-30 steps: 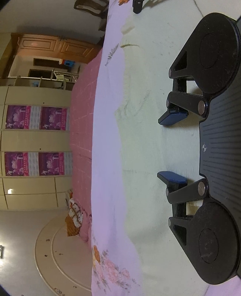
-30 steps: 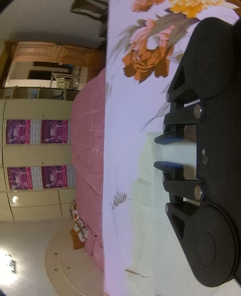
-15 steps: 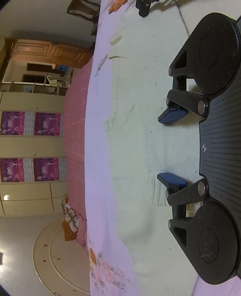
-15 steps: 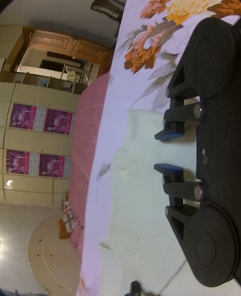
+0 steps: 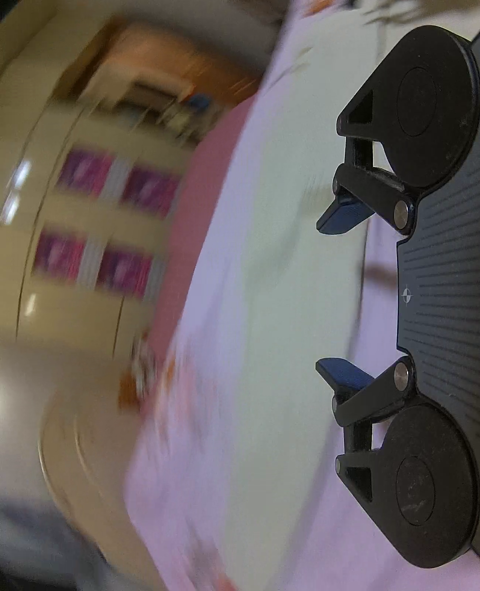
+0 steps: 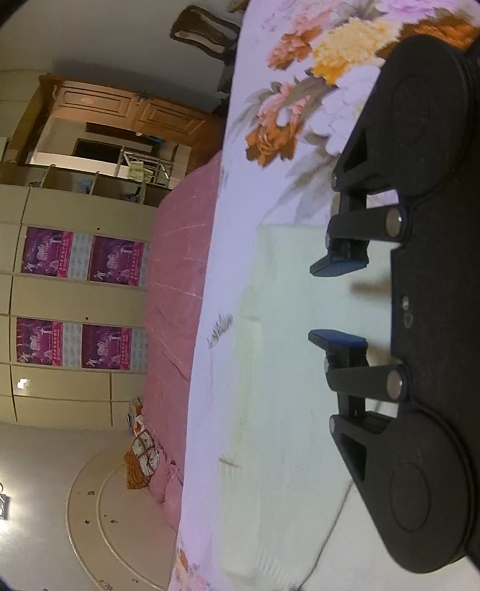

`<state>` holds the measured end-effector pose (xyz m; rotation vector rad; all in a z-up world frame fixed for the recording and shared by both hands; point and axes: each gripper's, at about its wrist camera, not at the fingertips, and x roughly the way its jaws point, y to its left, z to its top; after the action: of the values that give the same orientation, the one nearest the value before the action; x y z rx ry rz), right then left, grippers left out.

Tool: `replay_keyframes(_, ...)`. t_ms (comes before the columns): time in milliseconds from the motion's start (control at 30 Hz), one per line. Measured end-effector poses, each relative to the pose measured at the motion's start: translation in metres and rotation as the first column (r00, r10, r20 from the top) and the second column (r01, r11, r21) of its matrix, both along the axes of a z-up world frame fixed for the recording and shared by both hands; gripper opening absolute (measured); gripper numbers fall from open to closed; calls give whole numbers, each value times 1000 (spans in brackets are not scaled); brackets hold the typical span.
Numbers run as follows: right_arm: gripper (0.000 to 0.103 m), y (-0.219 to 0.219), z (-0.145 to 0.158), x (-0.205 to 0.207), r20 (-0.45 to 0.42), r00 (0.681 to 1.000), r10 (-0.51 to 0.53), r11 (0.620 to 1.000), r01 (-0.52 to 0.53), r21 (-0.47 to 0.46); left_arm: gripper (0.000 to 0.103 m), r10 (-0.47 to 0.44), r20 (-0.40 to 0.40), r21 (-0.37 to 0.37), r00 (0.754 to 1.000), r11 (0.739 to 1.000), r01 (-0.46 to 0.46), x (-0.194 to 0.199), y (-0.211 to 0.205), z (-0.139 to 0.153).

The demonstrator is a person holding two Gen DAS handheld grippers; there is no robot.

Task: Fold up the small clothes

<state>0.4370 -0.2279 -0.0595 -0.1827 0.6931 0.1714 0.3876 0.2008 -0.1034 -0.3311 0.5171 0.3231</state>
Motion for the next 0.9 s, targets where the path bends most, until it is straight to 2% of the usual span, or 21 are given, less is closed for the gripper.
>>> replay_keyframes(67,31,13,-3,-1,-18,1000,3,1000,-3,17,73,133,6,-69,991,989,-133,-32,54,-3)
replay_keyframes(133,31,31,-6,-4,-30,999,19,1000,-18,25,73,233,14,-144,972,963,-229,-55,96,-8)
replay_keyframes(267,31,62,-13,-3,-57,997,48,998,-45,46,72,367,27,-310,930,887,-341,-83,164,-22)
replay_keyframes(333,31,75,-15,-4,-68,996,55,997,-52,50,66,387,39,-375,921,860,-345,-87,183,-32)
replay_keyframes(400,31,85,-14,-3,-72,995,64,997,-60,52,66,392,66,-427,918,843,-329,-87,197,-38)
replay_keyframes(567,33,101,-8,-1,-68,994,82,996,-79,50,66,405,126,-487,906,821,-299,-78,209,-50)
replay_keyframes(667,33,100,-7,2,-68,995,75,996,-72,49,65,403,157,-500,902,820,-279,-68,219,-54)
replay_keyframes(700,34,99,-8,4,-69,995,69,997,-66,51,60,400,160,-500,902,821,-276,-59,225,-56)
replay_keyframes(733,34,96,-9,6,-71,995,63,997,-59,52,40,396,150,-500,906,821,-276,-56,229,-58)
replay_keyframes(767,34,94,-10,6,-74,996,55,997,-51,54,13,395,131,-507,909,815,-281,-52,235,-61)
replay_keyframes(800,34,93,-11,7,-78,996,48,998,-43,55,5,403,103,-530,910,796,-292,-48,243,-69)
replay_keyframes(867,34,90,-13,9,-89,995,34,998,-29,58,5,418,119,-583,901,764,-277,-48,252,-78)
replay_keyframes(900,34,87,-14,9,-94,995,28,998,-23,58,4,409,115,-560,905,780,-281,-45,251,-75)
